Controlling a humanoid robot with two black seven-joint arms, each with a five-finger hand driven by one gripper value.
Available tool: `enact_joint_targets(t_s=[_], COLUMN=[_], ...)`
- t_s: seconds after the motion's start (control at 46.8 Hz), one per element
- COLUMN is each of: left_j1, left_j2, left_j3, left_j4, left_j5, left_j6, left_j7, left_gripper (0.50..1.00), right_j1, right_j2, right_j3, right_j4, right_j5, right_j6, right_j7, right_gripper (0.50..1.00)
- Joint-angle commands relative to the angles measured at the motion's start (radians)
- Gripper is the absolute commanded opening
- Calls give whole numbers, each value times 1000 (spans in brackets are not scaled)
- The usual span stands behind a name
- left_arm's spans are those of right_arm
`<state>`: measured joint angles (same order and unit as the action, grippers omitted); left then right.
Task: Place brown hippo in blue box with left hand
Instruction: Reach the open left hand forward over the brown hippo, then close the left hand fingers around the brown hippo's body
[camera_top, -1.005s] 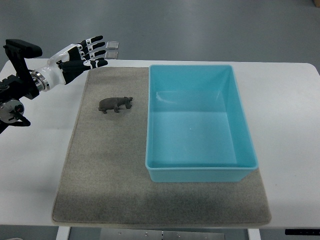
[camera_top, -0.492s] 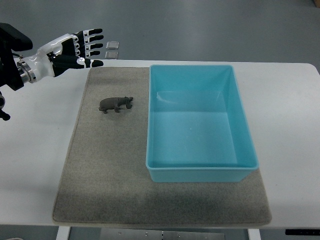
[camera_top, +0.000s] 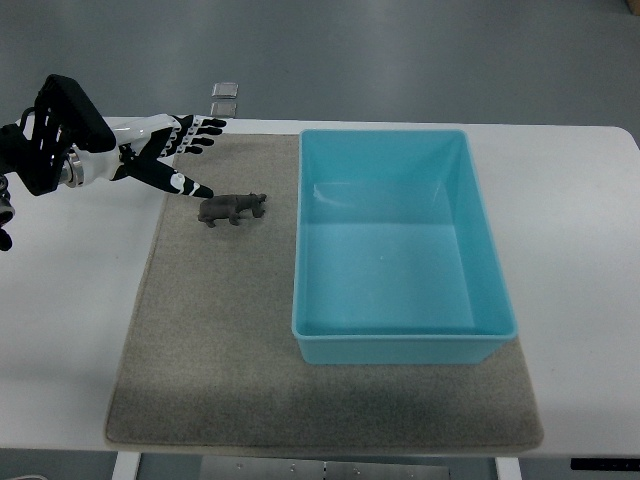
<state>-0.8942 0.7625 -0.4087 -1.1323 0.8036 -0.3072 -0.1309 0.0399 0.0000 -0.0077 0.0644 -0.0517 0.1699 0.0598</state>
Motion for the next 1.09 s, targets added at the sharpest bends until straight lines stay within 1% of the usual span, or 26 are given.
enact_joint_targets(t_s=[0.0,0.064,0.107,0.171,0.192,0.278,0.299,0.321,0.492,0.513,0.534,0.769,1.069], left_j1=[-12,-12,-12,-14,-14,-17,-19,-19,-19,-19,-20,-31,-29], left_j2=[-5,-6,-9,-12,-14,-28,-31,-34,-66,-69,-72,-86,-97], left_j3=[17,18,18,18,19,21,21,21,39,42,47,82,85], left_j4=[-1,0,-1,-1,-1,-1,-1,0,2,2,2,9,16], left_j5=[75,144,186,233,244,276,282,287,295,295,295,358,375], left_j6=[3,8,23,45,49,54,56,56,63,69,74,140,155], left_j7=[14,14,14,14,14,14,14,14,16,16,16,16,16], left_gripper=[971,966,954,951,941,930,921,902,872,853,849,825,825], right_j1=[0,0,0,0,0,0,0,0,0,0,0,0,0], right_j2=[0,0,0,0,0,0,0,0,0,0,0,0,0], right_j3=[0,0,0,0,0,0,0,0,0,0,0,0,0], right_j4=[0,0,0,0,0,0,0,0,0,0,0,0,0], right_j5=[0,0,0,0,0,0,0,0,0,0,1,1,0], right_j6=[0,0,-1,-1,0,-1,0,-1,0,0,0,0,0], right_j7=[0,0,0,0,0,0,0,0,0,0,0,0,0], right_gripper=[936,936,936,936,936,936,936,936,936,936,936,936,936])
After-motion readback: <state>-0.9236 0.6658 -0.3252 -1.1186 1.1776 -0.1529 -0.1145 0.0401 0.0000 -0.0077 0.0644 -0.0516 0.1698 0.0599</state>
